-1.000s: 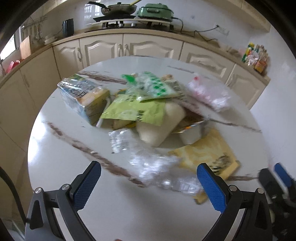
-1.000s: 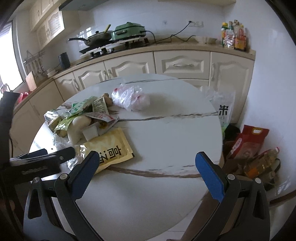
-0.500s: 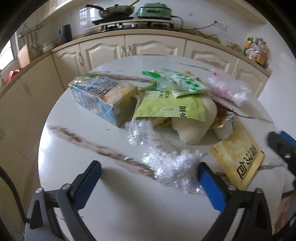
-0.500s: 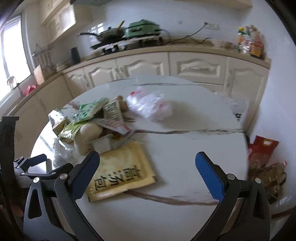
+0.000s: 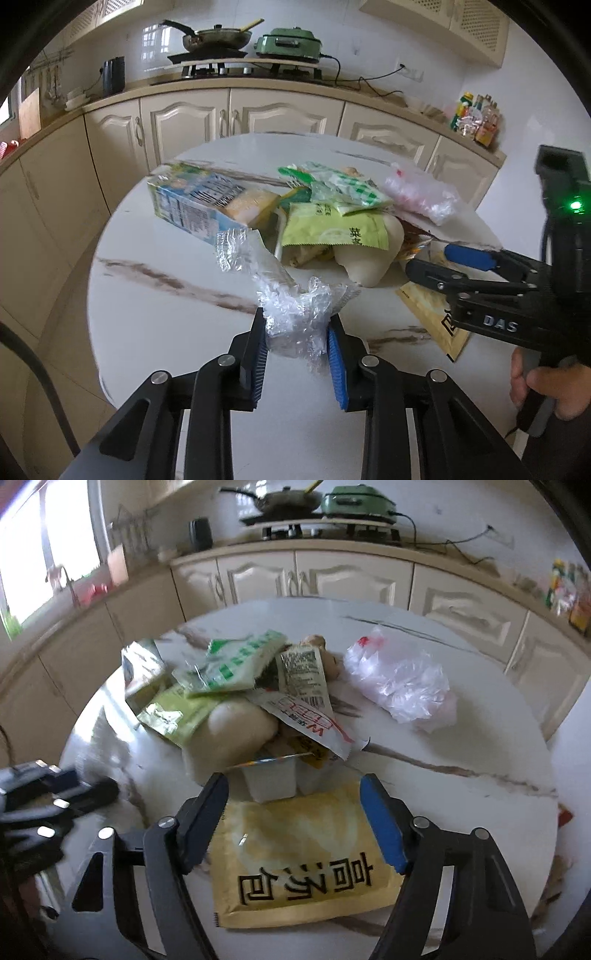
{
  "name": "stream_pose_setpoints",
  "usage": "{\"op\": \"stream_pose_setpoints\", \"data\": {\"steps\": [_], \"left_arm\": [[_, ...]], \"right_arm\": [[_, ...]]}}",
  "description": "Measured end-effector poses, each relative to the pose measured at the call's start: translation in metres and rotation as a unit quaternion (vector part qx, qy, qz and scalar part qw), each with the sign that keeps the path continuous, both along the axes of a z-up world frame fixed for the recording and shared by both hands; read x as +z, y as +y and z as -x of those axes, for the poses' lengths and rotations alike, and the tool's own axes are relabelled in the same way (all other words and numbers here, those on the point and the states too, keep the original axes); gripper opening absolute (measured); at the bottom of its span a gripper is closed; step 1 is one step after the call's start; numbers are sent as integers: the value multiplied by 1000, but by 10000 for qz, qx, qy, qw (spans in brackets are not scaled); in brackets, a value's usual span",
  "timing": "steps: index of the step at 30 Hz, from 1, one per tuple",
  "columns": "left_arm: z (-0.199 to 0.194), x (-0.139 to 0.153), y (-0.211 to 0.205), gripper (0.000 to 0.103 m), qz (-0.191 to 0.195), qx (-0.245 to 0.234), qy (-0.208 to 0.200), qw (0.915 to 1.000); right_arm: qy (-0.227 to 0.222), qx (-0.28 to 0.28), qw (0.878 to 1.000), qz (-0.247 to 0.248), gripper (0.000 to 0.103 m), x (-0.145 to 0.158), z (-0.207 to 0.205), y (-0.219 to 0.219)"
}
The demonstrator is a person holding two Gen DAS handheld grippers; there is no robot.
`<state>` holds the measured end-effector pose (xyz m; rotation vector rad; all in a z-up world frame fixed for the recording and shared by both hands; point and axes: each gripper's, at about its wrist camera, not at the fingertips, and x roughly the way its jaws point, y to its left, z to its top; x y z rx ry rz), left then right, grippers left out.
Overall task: Collect trash
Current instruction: 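Grasp the small white cup with the right tool while the left tool holds the wrap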
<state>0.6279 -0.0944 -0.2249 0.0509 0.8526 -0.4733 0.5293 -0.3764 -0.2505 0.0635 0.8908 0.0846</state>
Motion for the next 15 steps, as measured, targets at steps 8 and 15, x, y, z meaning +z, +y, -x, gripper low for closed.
{"op": "stream_pose_setpoints", "data": {"steps": [8,15], "left_arm": [[53,20,2,26,-39,59,-26,10000],[63,31,14,26,104,31,-78,9999]], "right_arm": [[189,256,9995,85,50,-4,-14,12],[189,179,9996,57,27,-1,-10,7]]}}
